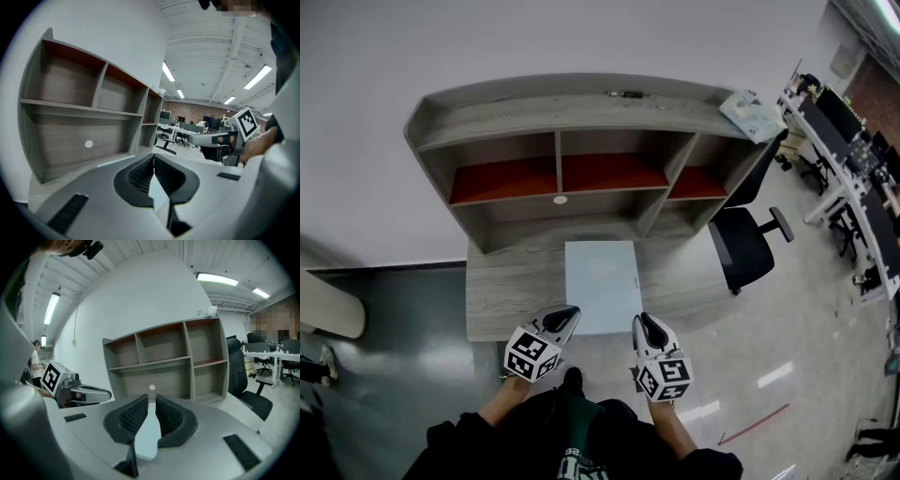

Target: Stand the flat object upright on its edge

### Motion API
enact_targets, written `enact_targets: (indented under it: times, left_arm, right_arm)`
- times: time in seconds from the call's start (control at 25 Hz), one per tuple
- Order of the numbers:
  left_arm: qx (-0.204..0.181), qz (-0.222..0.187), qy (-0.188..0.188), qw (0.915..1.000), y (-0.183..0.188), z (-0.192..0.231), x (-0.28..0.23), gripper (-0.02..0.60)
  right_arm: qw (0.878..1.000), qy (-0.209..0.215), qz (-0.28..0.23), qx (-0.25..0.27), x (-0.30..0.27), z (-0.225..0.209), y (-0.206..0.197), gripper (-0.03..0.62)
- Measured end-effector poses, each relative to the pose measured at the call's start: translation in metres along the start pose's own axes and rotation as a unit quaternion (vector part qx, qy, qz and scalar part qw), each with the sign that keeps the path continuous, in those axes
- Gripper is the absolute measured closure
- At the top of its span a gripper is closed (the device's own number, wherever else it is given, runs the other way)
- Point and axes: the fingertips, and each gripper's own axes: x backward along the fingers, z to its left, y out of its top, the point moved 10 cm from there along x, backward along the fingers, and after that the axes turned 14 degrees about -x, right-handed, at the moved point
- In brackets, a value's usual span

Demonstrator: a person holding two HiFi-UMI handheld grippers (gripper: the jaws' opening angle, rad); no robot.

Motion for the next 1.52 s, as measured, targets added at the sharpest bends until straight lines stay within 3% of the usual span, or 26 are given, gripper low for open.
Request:
enact_targets:
  times: [0.44,1.0,1.2,1.52]
  left_arm:
    - [0.031,0.012,0.024,0.9991,-0.005,0.035,-0.025,0.569]
    - [0.060,0.014,0.116,0.9913,0.009,0.037,-0.067,0.569]
    - [0.071,-0.004,0.116,0.9907,0.009,0.038,-0.071,0.568]
    - [0.081,0.014,0.102,0.9914,-0.001,0.059,-0.078,0.568]
  right_arm:
    - [0.999,0.030,0.031,0.009,-0.061,-0.018,0.018,0.556]
    - [0.990,0.114,0.076,0.045,-0.107,-0.074,0.055,0.556]
    - [0.987,0.123,0.094,0.052,-0.115,-0.084,0.056,0.556]
    - [0.988,0.113,0.099,0.042,-0.133,-0.085,0.057,0.553]
